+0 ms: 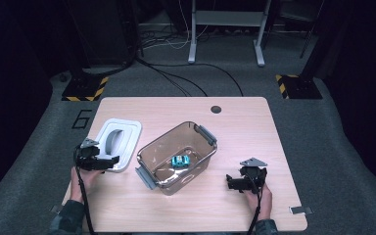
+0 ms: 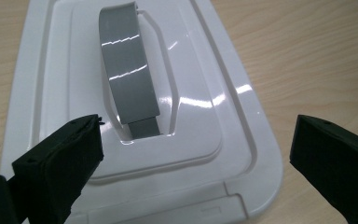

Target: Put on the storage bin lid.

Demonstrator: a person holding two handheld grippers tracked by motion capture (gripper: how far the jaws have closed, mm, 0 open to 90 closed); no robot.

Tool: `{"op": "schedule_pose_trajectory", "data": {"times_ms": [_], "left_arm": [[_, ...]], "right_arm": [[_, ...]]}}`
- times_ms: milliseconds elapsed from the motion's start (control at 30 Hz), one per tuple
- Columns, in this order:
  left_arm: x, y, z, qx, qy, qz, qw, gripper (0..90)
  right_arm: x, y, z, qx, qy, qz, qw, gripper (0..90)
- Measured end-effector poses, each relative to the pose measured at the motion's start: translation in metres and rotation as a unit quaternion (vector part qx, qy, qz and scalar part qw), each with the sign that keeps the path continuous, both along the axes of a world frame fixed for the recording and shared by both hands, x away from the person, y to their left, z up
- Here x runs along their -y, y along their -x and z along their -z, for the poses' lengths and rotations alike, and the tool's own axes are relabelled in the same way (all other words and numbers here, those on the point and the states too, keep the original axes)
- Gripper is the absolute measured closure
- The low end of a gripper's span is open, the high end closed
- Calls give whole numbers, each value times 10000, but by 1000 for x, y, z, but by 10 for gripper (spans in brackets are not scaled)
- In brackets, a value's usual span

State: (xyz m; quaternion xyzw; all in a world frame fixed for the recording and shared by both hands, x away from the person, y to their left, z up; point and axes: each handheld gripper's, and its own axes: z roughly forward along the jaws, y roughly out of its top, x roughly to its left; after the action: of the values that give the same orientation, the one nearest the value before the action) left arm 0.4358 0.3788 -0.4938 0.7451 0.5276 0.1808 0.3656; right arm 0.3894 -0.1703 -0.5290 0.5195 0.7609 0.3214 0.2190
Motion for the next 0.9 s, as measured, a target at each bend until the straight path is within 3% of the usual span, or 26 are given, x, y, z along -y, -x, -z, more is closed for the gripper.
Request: {"op": "schedule_pose_trajectory", "data": {"times_ms": [133,200,300,400,667,900], "left_arm": [[-2,-12,1,-33,23,-82,10000,19],[-2,-17,0,-14,-67,-131,9999,19],[-5,-25,-1,-101,29,-215,9997,7],[-7,-34,-3,-50,104,-321,9994,5],[-7,-54,-6,-61,63,-526,9986,2],[-1,-67,-1,-181,-66,-452,9988,20]], "right_arm": [[0,0,0,4,1,-3,10000,0],[0,0,0,4,2,-3,10000,0],[0,0,0,11,7,7,10000,0],[0,0,0,12,7,8,10000,0],[0,0,0,11,8,9,10000,0],[0,0,0,11,8,7,10000,0]]}}
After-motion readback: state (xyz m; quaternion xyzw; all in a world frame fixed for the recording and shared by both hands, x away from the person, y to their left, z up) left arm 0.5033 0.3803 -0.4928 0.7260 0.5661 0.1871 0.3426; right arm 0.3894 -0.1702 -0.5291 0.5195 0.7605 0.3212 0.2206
